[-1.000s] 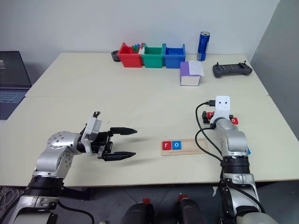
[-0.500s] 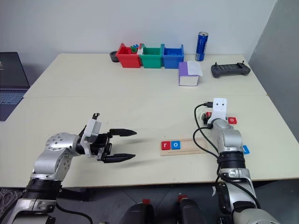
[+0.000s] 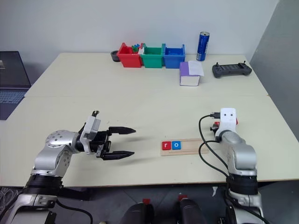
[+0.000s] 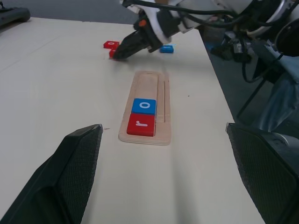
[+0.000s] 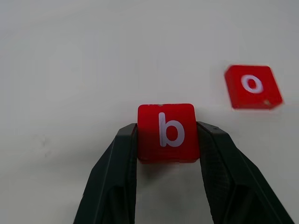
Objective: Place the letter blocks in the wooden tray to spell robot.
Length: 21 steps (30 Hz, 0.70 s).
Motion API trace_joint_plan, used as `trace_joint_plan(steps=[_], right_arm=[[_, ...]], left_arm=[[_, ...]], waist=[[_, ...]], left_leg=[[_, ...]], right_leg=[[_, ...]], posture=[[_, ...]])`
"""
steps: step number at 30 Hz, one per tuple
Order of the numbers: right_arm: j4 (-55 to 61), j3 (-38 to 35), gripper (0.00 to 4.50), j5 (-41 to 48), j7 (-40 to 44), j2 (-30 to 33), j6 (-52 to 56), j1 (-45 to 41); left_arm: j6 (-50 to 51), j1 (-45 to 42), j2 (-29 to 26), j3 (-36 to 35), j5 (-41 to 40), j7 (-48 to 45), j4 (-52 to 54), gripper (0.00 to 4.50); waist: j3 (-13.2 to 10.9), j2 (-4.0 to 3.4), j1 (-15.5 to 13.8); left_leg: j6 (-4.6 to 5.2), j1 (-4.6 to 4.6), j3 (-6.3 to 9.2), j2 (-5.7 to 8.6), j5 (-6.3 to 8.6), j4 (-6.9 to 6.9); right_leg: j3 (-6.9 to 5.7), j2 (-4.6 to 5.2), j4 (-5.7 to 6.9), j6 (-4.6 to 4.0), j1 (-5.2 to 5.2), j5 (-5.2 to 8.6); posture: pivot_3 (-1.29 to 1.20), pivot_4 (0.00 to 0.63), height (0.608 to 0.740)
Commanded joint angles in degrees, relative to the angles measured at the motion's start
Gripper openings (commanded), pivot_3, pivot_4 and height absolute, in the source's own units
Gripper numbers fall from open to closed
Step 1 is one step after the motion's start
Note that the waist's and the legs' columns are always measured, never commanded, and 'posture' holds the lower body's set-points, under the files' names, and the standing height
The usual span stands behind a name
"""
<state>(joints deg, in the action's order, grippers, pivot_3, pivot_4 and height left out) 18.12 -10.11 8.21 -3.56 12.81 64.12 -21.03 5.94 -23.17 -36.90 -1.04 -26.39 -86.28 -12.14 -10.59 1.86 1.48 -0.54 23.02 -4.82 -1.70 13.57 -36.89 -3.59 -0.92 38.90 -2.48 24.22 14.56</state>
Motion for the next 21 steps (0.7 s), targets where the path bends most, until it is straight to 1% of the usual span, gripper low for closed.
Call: trace_joint_plan(steps=[1,6,10,15,17,18,19,20,21], right_arm=[[11.2,-1.8,1.47,1.9,2.1,0.6,4.9,4.1],[16.4,-1.2,1.47,4.1,5.6,0.6,8.3,8.5],[15.7,-1.4,1.47,4.0,6.5,1.1,8.4,8.6],[14.4,-0.8,3.18,3.9,7.5,2.2,7.4,9.2],[14.4,-0.5,3.87,4.3,8.8,3.6,7.2,8.6],[14.9,-0.4,4.22,5.3,10.9,5.5,7.6,8.3],[15.7,-0.2,4.46,6.4,13.3,7.9,7.7,8.3],[16.3,-0.5,4.46,7.7,16.3,11.0,7.4,8.3],[16.6,-1.5,4.46,9.9,21.1,15.2,6.4,8.3]], left_arm=[[-1.0,-1.8,0.1,0.5,0.0,-1.4,-0.8,4.50],[-1.3,-3.5,0.8,1.2,0.4,-1.8,-2.4,4.50],[-1.4,-4.1,1.0,1.2,0.6,-2.1,-3.0,4.50],[-1.3,-4.0,0.9,0.9,0.6,-2.0,-2.6,4.50],[-1.2,-3.9,0.8,0.8,0.4,-2.0,-2.4,4.50],[-1.0,-3.8,0.8,0.8,0.4,-1.9,-2.2,4.50],[-0.8,-3.6,0.7,0.7,0.2,-1.9,-1.8,4.50],[-0.6,-3.5,0.6,0.7,0.1,-1.8,-1.5,4.50],[-0.4,-3.3,0.5,0.7,0.0,-1.8,-1.0,4.50]], waist=[[0.0,0.00,0.1],[0.0,0.00,0.2],[0.0,0.00,0.2],[0.0,0.01,0.2],[0.0,0.00,0.2],[0.0,0.01,0.2],[0.0,0.00,0.2],[0.0,0.00,0.2],[0.0,0.00,0.1]], left_leg=[[0.00,0.00,0.00,0.00,0.00,0.00],[0.00,-0.02,0.00,-0.02,0.00,0.01],[0.01,-0.01,0.00,0.00,0.00,0.00],[0.01,0.01,0.00,0.00,0.01,0.02],[0.01,0.01,0.00,0.00,0.01,0.02],[0.01,0.01,0.00,0.01,0.01,0.02],[0.01,0.01,0.00,0.00,0.01,0.02],[0.01,0.02,0.01,0.01,0.01,0.01],[0.02,0.02,0.01,0.02,0.01,0.01]], right_leg=[[0.00,0.00,0.00,0.00,0.00,0.00],[-0.02,-0.02,-0.01,0.00,0.00,0.00],[-0.02,-0.02,-0.02,0.01,0.00,0.00],[-0.02,-0.02,-0.09,0.01,0.00,0.00],[-0.02,-0.02,-0.09,0.01,0.00,0.00],[-0.02,-0.02,-0.09,0.01,0.00,0.00],[-0.02,-0.02,-0.09,0.01,0.00,0.00],[-0.03,-0.01,-0.10,0.01,0.00,0.00],[-0.03,-0.01,-0.11,0.01,0.00,0.00]], posture=[[0.00,0.150,0.740],[0.00,0.150,0.740],[0.00,0.150,0.740],[0.00,0.150,0.740],[0.00,0.150,0.740],[0.00,0.150,0.740],[0.00,0.150,0.740],[0.00,0.150,0.740],[0.00,0.150,0.740]])
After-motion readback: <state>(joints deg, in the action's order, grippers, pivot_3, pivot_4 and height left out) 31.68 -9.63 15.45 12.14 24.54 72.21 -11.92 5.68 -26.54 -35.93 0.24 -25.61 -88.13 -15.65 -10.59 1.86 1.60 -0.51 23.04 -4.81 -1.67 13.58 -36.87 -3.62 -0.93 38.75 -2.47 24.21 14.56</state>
